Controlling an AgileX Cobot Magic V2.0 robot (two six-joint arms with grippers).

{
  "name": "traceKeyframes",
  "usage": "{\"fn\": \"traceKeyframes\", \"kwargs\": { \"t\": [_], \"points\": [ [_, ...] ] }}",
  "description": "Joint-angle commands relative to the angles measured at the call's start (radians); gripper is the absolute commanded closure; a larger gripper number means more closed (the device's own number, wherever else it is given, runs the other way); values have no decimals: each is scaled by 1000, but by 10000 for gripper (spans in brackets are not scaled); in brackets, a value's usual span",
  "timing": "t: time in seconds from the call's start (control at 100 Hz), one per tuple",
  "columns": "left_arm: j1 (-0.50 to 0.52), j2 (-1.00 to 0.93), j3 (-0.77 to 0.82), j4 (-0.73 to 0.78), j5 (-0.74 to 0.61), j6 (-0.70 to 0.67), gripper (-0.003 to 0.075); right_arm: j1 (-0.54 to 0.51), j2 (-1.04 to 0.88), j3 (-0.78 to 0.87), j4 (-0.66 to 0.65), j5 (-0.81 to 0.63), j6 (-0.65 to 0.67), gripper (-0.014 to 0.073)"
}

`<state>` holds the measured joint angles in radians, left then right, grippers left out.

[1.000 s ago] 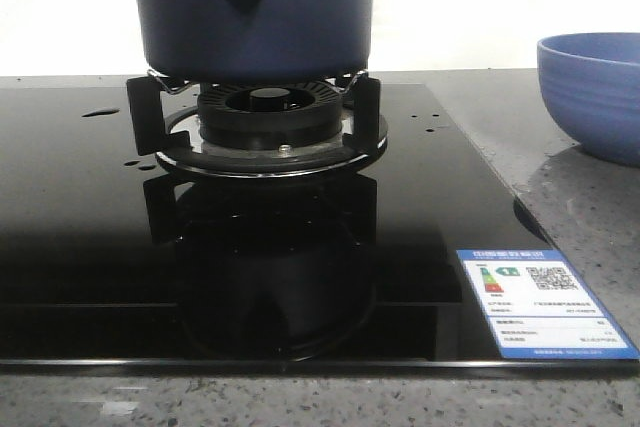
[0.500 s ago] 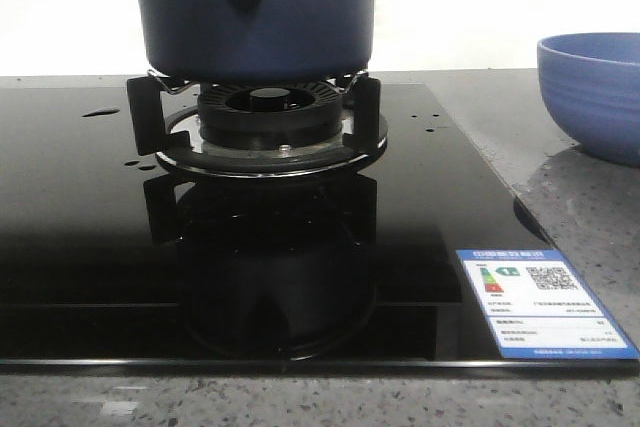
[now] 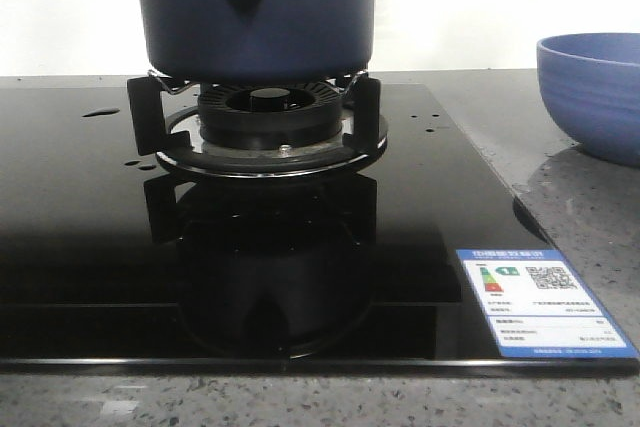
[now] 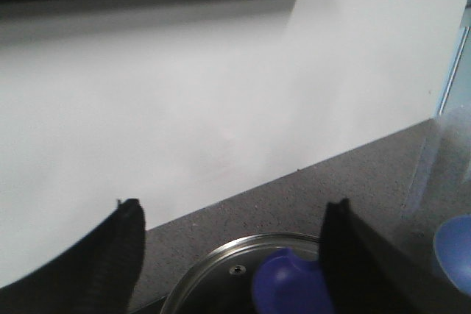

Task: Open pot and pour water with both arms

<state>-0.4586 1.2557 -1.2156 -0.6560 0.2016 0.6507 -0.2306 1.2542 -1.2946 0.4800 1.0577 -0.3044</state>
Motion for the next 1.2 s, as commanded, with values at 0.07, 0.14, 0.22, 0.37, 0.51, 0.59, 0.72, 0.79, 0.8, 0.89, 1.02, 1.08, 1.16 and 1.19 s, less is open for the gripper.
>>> {"fn": "traceKeyframes", "kwargs": {
  "t": [0.07, 0.14, 0.22, 0.37, 0.51, 0.59, 0.72, 0.79, 0.8, 0.89, 1.02, 1.08, 1.16, 1.19],
  "points": [
    [68, -100, -35, -11, 5, 1, 580, -3, -28, -33, 262, -94, -136, 424],
    [100, -129, -22, -11, 27, 1, 739, -3, -28, -33, 361, -107, -220, 583],
    [135, -166, 4, -11, 36, 1, 739, -3, -35, -22, 480, -119, -344, 657],
    [173, -264, 128, -11, -44, 1, 739, -3, -119, 76, 709, -224, -591, 646],
    [174, -402, 312, -11, -173, 1, 739, -3, -264, 253, 782, -346, -773, 646],
    [174, -490, 413, -13, -202, 1, 739, -3, -356, 376, 803, -427, -853, 646],
    [174, -623, 586, -14, -255, 1, 739, -3, -512, 597, 839, -526, -934, 646],
    [174, -694, 674, -25, -275, 1, 739, -3, -589, 704, 857, -557, -961, 646],
    [174, -708, 683, -28, -275, 1, 739, -3, -596, 714, 858, -560, -964, 646],
    [174, -792, 780, -54, -289, 1, 739, -1, -673, 829, 867, -567, -969, 646],
    [174, -910, 877, -114, -296, 1, 739, 37, -732, 943, 877, -584, -969, 646],
    [174, -950, 900, -118, -296, 1, 739, 58, -747, 969, 877, -594, -969, 646],
    [174, -981, 914, -118, -296, 1, 739, 77, -749, 983, 877, -596, -969, 646],
    [174, -985, 914, -118, -296, 1, 739, 81, -749, 983, 877, -592, -969, 646]
  ]
}}
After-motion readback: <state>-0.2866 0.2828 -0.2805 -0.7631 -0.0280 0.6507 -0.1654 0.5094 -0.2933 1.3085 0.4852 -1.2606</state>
